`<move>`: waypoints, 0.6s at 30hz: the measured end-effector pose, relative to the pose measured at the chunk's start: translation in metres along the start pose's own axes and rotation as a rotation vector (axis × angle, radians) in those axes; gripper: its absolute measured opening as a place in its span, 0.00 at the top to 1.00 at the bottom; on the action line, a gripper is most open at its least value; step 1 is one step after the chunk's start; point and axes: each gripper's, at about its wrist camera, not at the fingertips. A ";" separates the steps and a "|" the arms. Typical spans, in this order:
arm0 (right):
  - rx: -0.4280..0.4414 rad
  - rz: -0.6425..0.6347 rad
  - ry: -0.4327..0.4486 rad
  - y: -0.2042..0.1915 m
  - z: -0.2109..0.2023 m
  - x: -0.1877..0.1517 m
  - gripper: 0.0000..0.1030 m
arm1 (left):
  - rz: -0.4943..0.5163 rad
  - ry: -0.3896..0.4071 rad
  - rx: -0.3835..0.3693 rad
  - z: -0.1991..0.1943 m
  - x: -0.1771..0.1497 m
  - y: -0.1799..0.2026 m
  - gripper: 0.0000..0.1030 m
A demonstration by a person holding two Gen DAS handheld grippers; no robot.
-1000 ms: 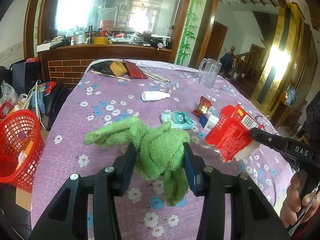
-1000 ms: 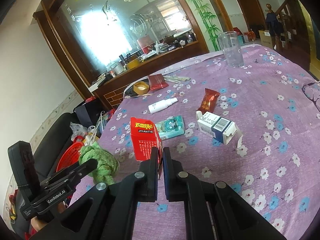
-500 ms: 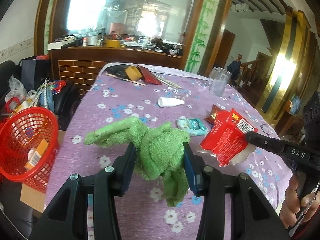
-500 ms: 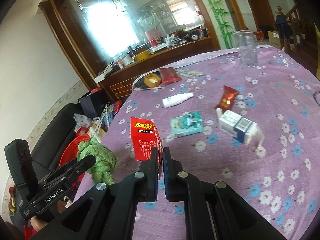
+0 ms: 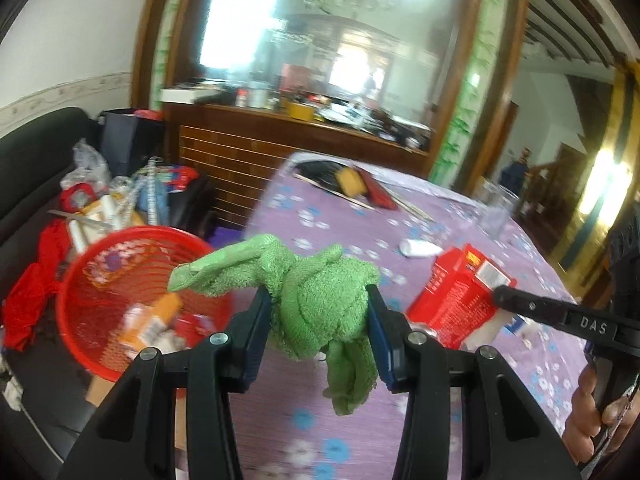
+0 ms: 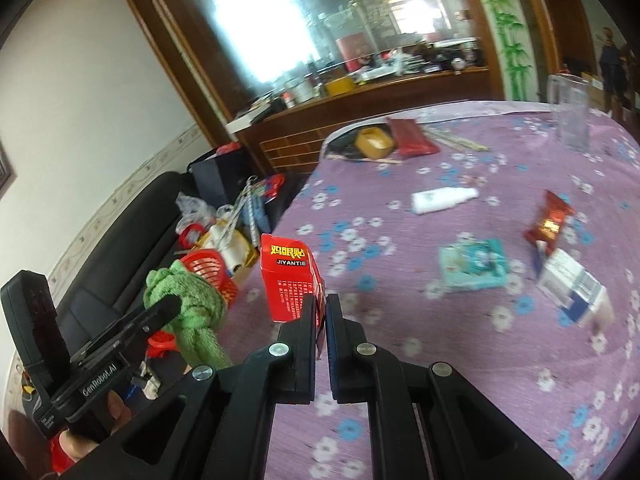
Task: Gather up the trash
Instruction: 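Open both tools over the red basket to drop the towel and red box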
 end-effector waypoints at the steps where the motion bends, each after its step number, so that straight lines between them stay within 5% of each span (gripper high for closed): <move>1: 0.007 -0.006 -0.007 -0.005 0.004 0.002 0.94 | -0.014 0.013 0.022 -0.004 0.003 -0.011 0.57; 18: 0.135 -0.109 -0.101 -0.127 0.109 0.051 0.94 | -0.135 -0.018 0.245 0.009 0.015 -0.133 0.56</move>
Point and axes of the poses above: each gripper's, at about its wrist camera, not at the fingertips, and z roughly the way its jaws point, y to its right, x to its top, and after that the axes turned 8 degrees about -y, right-handed
